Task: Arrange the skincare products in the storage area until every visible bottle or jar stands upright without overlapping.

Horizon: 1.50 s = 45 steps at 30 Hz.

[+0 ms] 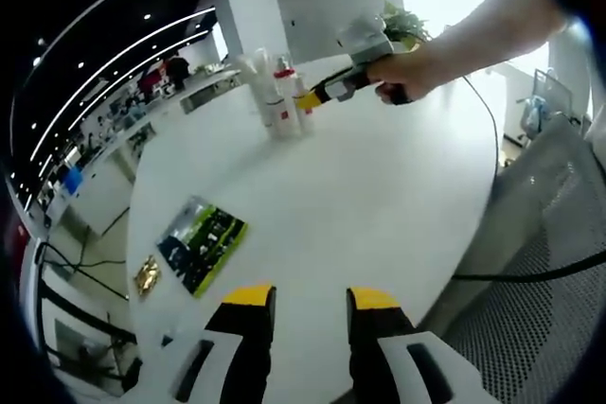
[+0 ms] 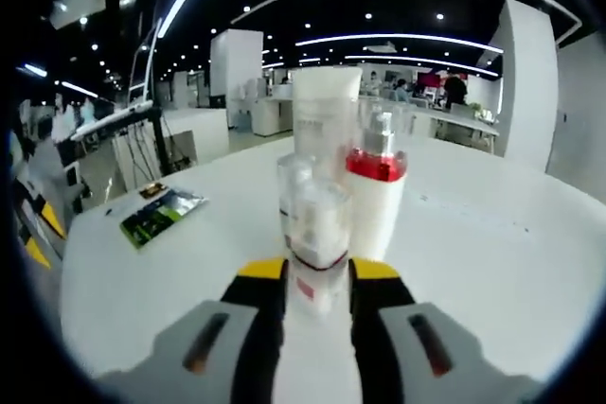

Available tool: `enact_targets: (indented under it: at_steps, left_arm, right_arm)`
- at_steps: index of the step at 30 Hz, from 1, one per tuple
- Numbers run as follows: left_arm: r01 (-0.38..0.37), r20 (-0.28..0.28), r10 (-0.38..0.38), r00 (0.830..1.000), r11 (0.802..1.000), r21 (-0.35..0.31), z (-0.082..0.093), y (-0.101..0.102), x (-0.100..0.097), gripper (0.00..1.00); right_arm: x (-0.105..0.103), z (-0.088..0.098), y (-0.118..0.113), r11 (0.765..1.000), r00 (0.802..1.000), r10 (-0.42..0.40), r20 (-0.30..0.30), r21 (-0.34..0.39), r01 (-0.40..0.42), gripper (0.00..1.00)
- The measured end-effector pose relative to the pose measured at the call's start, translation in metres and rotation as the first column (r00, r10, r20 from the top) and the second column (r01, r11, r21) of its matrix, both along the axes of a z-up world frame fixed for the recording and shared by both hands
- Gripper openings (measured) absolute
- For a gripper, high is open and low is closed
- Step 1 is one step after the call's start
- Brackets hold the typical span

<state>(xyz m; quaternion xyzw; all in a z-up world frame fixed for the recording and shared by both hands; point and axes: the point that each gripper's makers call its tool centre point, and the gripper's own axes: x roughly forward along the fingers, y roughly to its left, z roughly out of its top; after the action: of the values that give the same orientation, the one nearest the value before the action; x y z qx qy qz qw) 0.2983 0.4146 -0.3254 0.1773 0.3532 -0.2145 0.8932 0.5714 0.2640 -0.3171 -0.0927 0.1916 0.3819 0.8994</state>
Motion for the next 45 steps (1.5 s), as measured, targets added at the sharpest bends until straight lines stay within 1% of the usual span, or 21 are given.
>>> enact_targets:
  at_steps: [2,5,8,17,22,25,31,34,36,38,40,41,42,43,45]
  left_arm:
    - [0.003,-0.004,-0.003,1.0,1.0,0.005,-0.001,0.0,-0.001,0.31]
    - [0.006,-0.003,-0.006,1.0,1.0,0.019,-0.002,0.002,-0.001,0.3]
    - [0.006,-0.005,-0.006,1.0,1.0,0.02,-0.002,0.002,-0.001,0.3]
    - [0.004,-0.016,-0.004,1.0,1.0,0.018,-0.004,0.001,-0.002,0.3]
    - [0.004,-0.019,-0.003,1.0,1.0,0.021,-0.004,0.002,-0.002,0.3]
    - [0.005,-0.025,-0.004,1.0,1.0,0.025,-0.006,0.002,-0.003,0.3]
    - [0.008,-0.025,-0.007,1.0,1.0,0.03,-0.006,0.002,-0.003,0.3]
    - [0.008,-0.025,-0.008,1.0,0.999,0.031,-0.006,0.002,-0.003,0.3]
    - [0.008,-0.026,-0.008,1.0,0.999,0.031,-0.006,0.002,-0.003,0.3]
    - [0.009,-0.025,-0.008,1.0,0.999,0.033,-0.006,0.002,-0.003,0.3]
    - [0.009,-0.026,-0.008,1.0,0.999,0.034,-0.006,0.002,-0.003,0.3]
    - [0.01,-0.025,-0.009,1.0,0.999,0.035,-0.006,0.002,-0.003,0.3]
    - [0.01,-0.025,-0.009,1.0,0.999,0.034,-0.006,0.002,-0.003,0.3]
    - [0.01,-0.027,-0.009,1.0,0.999,0.034,-0.006,0.002,-0.003,0.3]
    - [0.012,-0.029,-0.011,1.0,0.999,0.032,-0.007,0.001,-0.003,0.31]
  right_arm:
    - [-0.001,-0.005,-0.001,1.0,0.999,-0.016,-0.035,0.004,0.016,0.26]
    - [0.0,-0.011,-0.003,1.0,0.998,-0.023,-0.057,-0.006,0.023,0.25]
    - [0.002,-0.011,-0.002,1.0,0.998,-0.027,-0.059,-0.007,0.027,0.24]
    - [0.011,-0.012,-0.001,0.999,0.998,-0.034,-0.059,-0.015,0.033,0.24]
    - [0.014,-0.013,-0.003,0.999,0.996,-0.051,-0.073,-0.011,0.051,0.24]
    - [0.015,-0.013,-0.004,0.999,0.997,-0.046,-0.067,-0.024,0.044,0.24]
    - [0.018,-0.013,-0.002,0.999,0.997,-0.034,-0.074,-0.032,0.031,0.24]
    - [0.018,-0.013,-0.001,0.999,0.996,-0.028,-0.083,-0.029,0.026,0.24]
    - [0.016,-0.015,-0.002,0.999,0.995,-0.032,-0.098,-0.031,0.029,0.26]
    - [0.012,-0.02,-0.003,0.999,0.993,-0.038,-0.116,-0.039,0.033,0.28]
    - [0.008,-0.023,-0.005,0.999,0.991,-0.042,-0.129,-0.04,0.037,0.29]
    - [0.004,-0.027,-0.007,0.998,0.988,-0.05,-0.148,-0.04,0.045,0.29]
    - [-0.002,-0.032,-0.009,0.997,0.979,-0.069,-0.193,-0.035,0.064,0.3]
    - [-0.005,-0.034,-0.009,0.997,0.975,-0.076,-0.211,-0.033,0.07,0.3]
    - [-0.011,-0.035,-0.009,0.997,0.976,-0.076,-0.203,-0.021,0.074,0.29]
